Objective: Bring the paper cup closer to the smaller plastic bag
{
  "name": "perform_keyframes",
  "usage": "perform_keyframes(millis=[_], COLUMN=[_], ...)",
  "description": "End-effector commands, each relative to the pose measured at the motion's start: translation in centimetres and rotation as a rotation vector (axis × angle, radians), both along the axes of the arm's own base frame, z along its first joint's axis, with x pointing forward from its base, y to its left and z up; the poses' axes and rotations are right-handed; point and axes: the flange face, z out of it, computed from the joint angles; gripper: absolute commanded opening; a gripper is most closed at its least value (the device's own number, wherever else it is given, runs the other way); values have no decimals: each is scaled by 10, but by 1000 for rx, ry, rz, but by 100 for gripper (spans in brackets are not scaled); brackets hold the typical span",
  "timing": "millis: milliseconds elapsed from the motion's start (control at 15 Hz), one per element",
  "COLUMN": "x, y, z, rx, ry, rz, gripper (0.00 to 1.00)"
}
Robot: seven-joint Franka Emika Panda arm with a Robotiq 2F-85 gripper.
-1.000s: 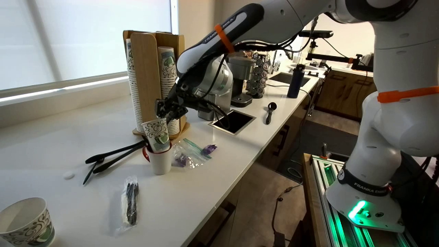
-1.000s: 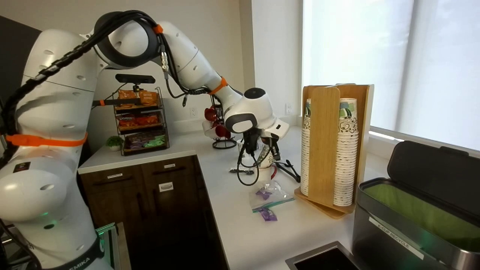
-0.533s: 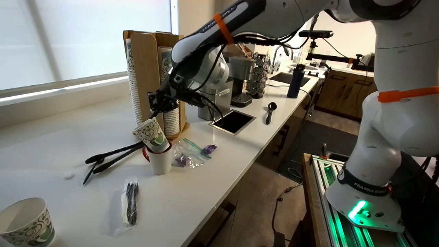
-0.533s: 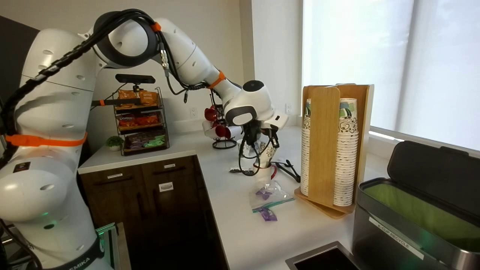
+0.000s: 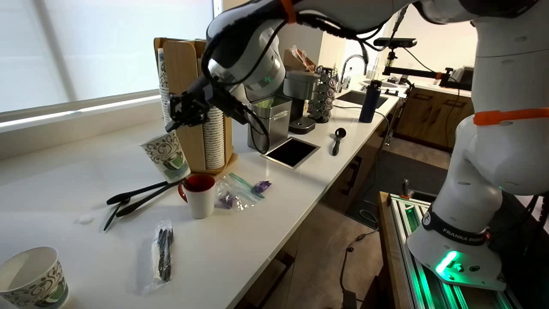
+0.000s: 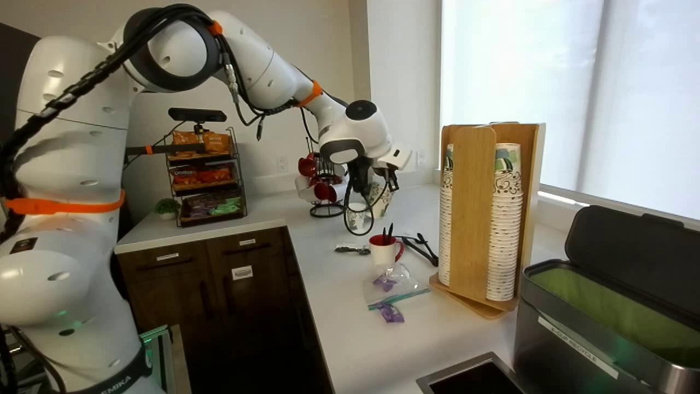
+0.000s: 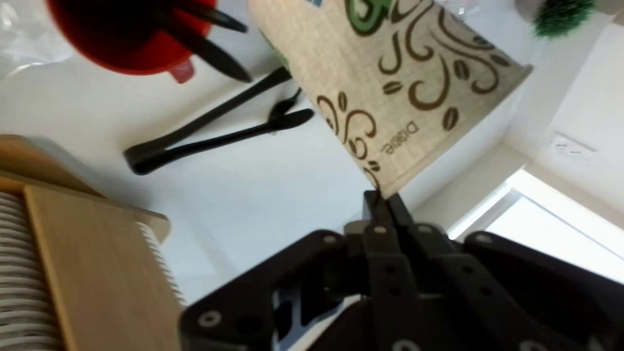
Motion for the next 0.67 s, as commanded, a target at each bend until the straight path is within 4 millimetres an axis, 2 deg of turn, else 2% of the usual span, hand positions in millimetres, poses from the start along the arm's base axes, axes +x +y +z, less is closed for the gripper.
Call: perform_keyframes(millis=[0,133,267,400,467,600], x=[-12,-22,-31,-33,-24,-25], y=[33,54,64,49,66,54], z=[27,27,19,5,15,5], rx=[100,128,123,137,115,125], ry=[-85,-114,-129,-76,-107,-81], rz=[85,149,205,227,200,210], gripper=[1,1,1,1,3,3])
